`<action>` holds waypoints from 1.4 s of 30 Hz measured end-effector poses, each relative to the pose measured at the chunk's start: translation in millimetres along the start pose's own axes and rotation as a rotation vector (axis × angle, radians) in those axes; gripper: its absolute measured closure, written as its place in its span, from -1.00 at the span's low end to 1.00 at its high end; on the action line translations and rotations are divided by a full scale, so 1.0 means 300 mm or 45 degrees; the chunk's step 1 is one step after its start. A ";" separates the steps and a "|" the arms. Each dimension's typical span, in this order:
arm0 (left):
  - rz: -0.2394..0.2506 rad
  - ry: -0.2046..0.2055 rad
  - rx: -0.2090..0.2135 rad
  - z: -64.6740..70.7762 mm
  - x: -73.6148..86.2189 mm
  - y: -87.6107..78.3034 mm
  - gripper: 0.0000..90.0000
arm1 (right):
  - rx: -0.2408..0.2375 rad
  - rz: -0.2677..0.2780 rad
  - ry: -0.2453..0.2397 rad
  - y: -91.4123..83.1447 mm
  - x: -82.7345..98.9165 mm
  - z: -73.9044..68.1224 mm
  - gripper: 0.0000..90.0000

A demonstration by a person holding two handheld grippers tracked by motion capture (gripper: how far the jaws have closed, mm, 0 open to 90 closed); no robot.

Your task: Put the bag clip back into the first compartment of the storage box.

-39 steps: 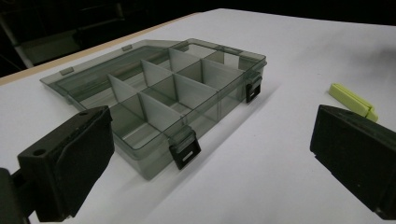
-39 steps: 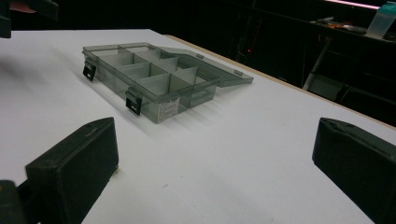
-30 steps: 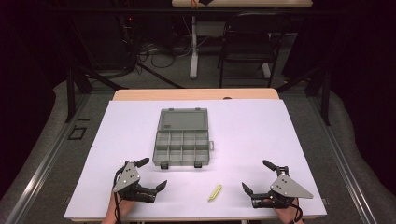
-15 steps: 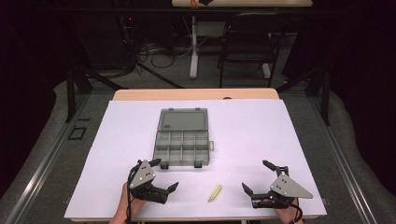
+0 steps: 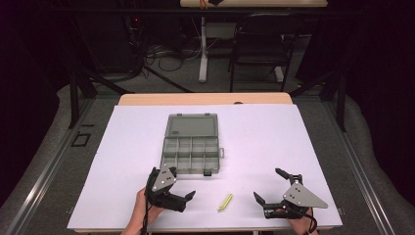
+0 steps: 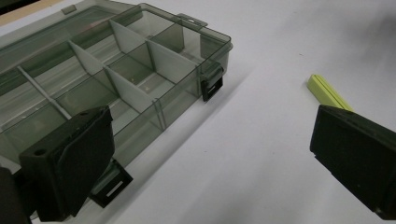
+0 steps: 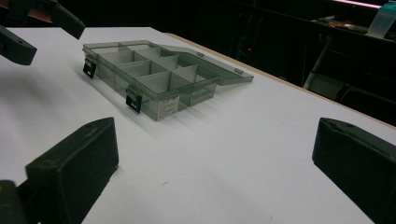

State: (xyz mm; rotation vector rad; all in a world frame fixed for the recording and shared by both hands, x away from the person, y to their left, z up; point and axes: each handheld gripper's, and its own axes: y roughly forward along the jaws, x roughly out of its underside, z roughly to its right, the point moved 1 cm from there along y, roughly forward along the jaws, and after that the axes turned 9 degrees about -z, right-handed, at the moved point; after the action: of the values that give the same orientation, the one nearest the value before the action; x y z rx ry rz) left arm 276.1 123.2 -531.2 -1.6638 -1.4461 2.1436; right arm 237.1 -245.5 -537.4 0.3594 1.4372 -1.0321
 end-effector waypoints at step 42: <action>-0.242 0.170 0.088 0.267 -0.124 0.221 -0.68 | -0.003 -0.032 -0.024 0.000 0.002 -0.005 -0.99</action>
State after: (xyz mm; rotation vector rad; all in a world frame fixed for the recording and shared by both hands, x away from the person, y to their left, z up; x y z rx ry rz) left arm 259.2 16.1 -552.1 -1.5454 -1.4128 1.9221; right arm 236.0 -244.5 -538.3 0.3303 1.4292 -1.0513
